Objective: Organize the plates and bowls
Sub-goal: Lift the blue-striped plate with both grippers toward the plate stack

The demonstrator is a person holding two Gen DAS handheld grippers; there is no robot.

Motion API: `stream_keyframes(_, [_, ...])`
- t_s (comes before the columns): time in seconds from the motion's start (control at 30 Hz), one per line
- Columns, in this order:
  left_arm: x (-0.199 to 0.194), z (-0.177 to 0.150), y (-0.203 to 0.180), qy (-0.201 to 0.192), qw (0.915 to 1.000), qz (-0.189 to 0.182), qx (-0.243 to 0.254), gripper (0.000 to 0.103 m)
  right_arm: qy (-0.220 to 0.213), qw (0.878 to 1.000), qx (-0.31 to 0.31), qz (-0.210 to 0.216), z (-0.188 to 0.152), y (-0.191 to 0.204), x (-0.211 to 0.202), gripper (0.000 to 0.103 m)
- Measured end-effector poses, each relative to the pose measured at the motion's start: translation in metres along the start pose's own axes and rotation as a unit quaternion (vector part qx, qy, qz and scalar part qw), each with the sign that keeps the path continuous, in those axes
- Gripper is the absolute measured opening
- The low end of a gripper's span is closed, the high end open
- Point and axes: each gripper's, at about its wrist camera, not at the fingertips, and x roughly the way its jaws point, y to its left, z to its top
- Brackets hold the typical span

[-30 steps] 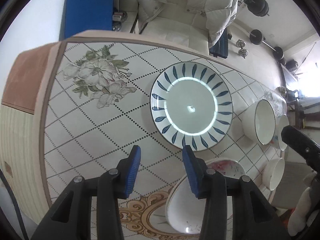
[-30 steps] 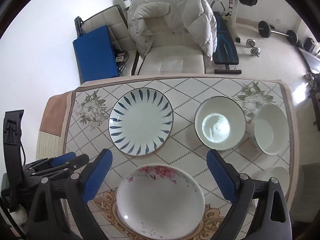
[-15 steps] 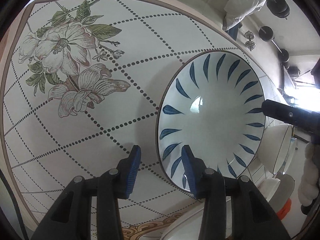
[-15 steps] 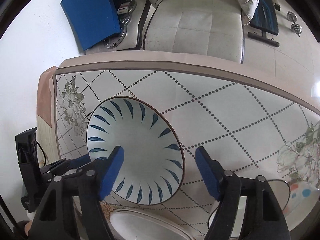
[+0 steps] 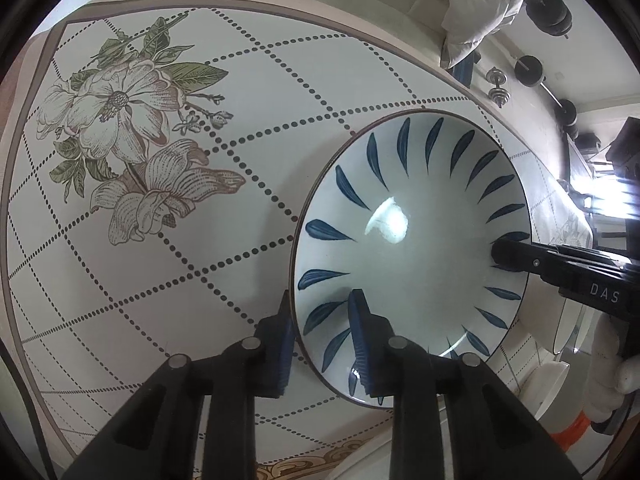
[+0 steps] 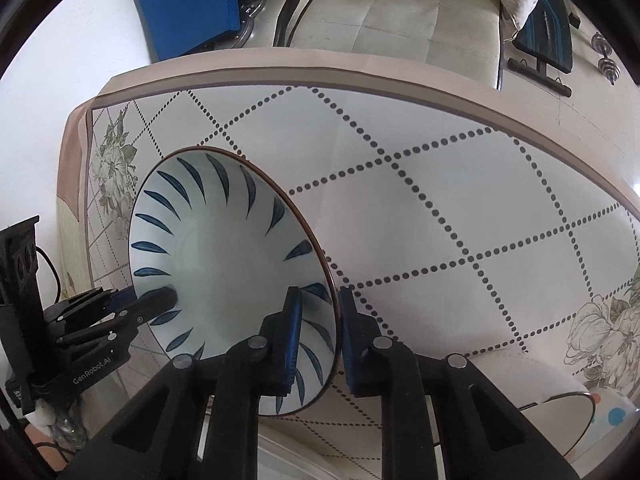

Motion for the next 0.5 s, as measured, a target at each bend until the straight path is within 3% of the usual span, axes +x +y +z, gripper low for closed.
stream_keyframes(0.5, [-0.046,-0.024,-0.01,-0.048,0.9982,0.017,0.032,0.023,-0.041,0.999,0.001,0.025,-0.032,0.008,-0.031,0.017])
